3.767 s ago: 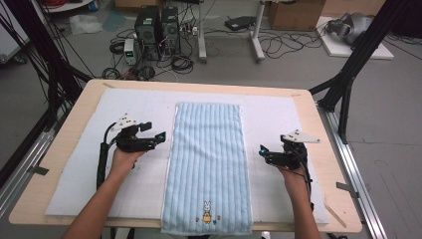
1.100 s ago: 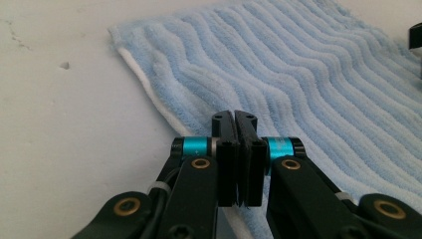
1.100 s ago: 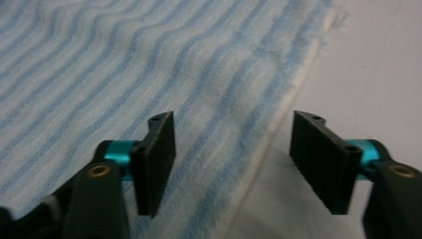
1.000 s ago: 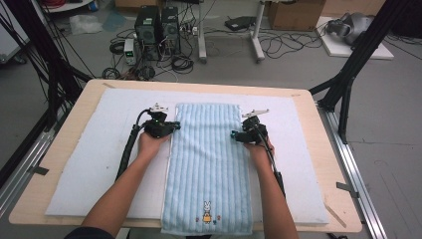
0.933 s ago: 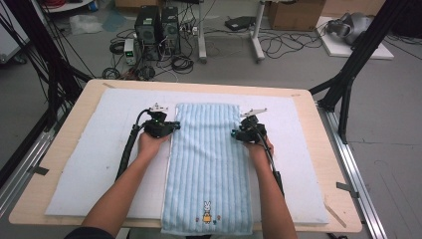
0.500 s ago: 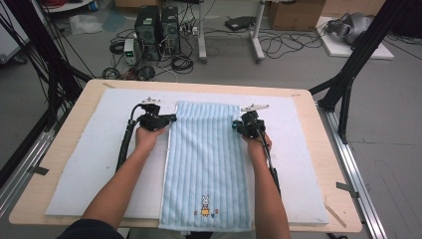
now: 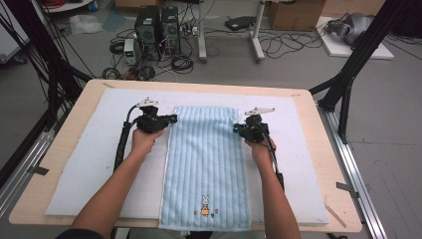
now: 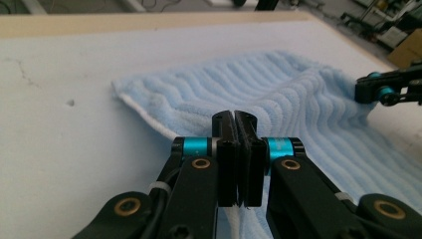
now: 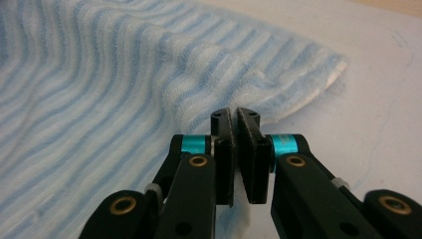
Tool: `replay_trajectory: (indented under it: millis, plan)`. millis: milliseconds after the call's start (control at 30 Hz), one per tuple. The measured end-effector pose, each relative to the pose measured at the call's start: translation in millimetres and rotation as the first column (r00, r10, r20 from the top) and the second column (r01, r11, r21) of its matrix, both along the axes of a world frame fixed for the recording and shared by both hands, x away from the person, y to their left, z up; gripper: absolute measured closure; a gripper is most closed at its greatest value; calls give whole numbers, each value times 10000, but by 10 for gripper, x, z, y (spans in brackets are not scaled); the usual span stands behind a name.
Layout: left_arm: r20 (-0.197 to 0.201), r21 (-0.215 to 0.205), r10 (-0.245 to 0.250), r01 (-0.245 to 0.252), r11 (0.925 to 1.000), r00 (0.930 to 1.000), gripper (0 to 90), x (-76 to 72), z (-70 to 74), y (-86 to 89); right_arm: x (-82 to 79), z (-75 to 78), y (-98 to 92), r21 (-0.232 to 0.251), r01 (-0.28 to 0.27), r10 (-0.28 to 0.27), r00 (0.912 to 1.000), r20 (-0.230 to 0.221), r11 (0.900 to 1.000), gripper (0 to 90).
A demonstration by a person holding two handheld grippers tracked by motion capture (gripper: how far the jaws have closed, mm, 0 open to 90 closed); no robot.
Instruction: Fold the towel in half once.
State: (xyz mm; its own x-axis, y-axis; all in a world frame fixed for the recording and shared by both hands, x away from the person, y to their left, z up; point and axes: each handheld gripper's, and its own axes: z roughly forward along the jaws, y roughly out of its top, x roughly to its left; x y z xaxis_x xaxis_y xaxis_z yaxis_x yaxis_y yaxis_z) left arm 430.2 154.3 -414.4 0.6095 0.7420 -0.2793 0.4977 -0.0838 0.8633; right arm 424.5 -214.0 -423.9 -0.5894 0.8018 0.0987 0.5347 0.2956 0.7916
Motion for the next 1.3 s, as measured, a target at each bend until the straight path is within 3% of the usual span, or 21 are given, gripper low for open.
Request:
replay_trajectory:
  millis: [100,300,467,567,700,867,1133,1300]
  plan:
    - [150,-16,-51,52,10000,9999,876,-98,17,17,-90,63,-35,282,-44,40,9999,148,9996,854]
    - [100,-263,-86,88,9996,9999,876,-287,27,78,-267,108,-70,325,-237,227,9993,299,9992,854]
    - [237,-339,-228,236,9991,9995,876,-482,51,78,-424,118,-83,423,-297,294,9995,58,9987,853]
    - [314,-348,-370,381,9987,9988,875,-612,56,79,-560,157,-85,569,-415,395,9986,354,9975,854]
    - [230,-207,-471,476,9987,9986,874,-782,4,81,-755,130,-102,530,-563,541,9976,421,9970,853]
    - [91,-127,-594,595,9981,9982,875,-1000,-107,77,-955,31,-175,719,-756,745,9971,173,9945,853]
    - [-10,67,-848,848,9964,9964,874,-1205,-210,97,-1183,-21,-185,707,-974,977,9952,-18,9927,852]
    - [-243,744,-1187,1202,9900,9926,866,-1319,-238,65,-1294,-103,-170,238,-1159,1168,9924,-386,9930,844]
